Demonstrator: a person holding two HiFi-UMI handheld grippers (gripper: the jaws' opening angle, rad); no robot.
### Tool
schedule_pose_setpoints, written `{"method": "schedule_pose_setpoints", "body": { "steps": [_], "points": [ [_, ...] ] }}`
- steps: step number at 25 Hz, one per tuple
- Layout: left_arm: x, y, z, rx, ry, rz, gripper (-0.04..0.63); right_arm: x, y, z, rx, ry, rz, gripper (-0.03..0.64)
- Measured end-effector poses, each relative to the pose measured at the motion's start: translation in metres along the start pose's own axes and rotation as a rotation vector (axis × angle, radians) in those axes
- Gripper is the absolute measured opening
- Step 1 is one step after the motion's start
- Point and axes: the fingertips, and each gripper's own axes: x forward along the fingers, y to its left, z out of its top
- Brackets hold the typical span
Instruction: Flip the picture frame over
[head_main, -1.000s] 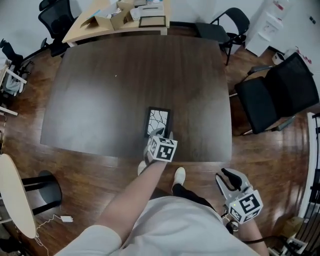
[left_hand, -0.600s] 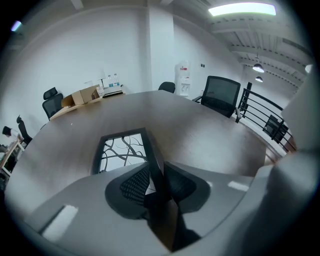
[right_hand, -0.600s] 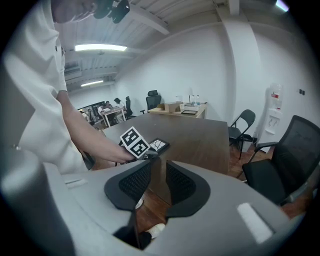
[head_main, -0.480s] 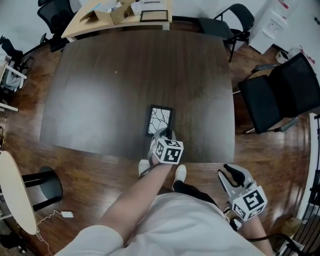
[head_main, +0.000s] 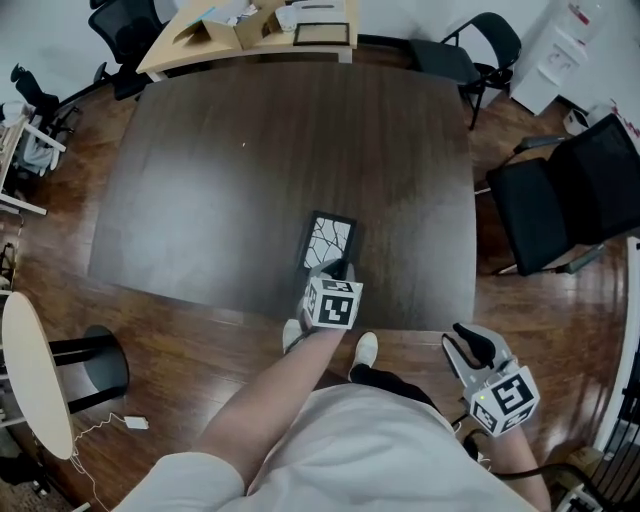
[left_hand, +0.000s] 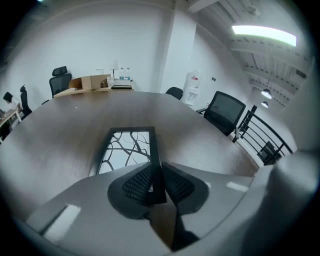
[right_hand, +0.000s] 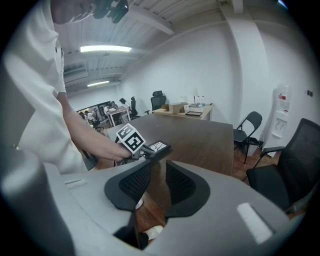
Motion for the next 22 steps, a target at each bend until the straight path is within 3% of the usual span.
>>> {"method": "schedule_pose_setpoints", "body": {
  "steps": [5, 9, 14, 19, 22],
  "points": [
    [-0.021, -0.012, 0.014, -0.089, -0.056, -0.117, 0.061, 0.007, 0.000, 0.007, -0.012, -0.010, 0.001, 0.097],
    [-0.039, -0.024, 0.031, -0.228, -0.115, -0.277, 0.061, 0.015, 0.005, 0.015, -0.020, -0.013, -0.003, 0.097],
    [-0.059, -0.026, 0.056, -0.505, -0.247, -0.576, 0.063, 0.028, 0.018, 0.030, -0.044, -0.004, -0.007, 0.097],
    [-0.073, -0.008, 0.060, -0.767, -0.316, -0.861, 0.063, 0.039, 0.037, 0.041, -0.065, 0.015, -0.015, 0.097],
    [-0.077, 0.009, 0.057, -1.006, -0.328, -1.016, 0.064, 0.044, 0.047, 0.048, -0.075, 0.031, -0.023, 0.097]
  ]
}}
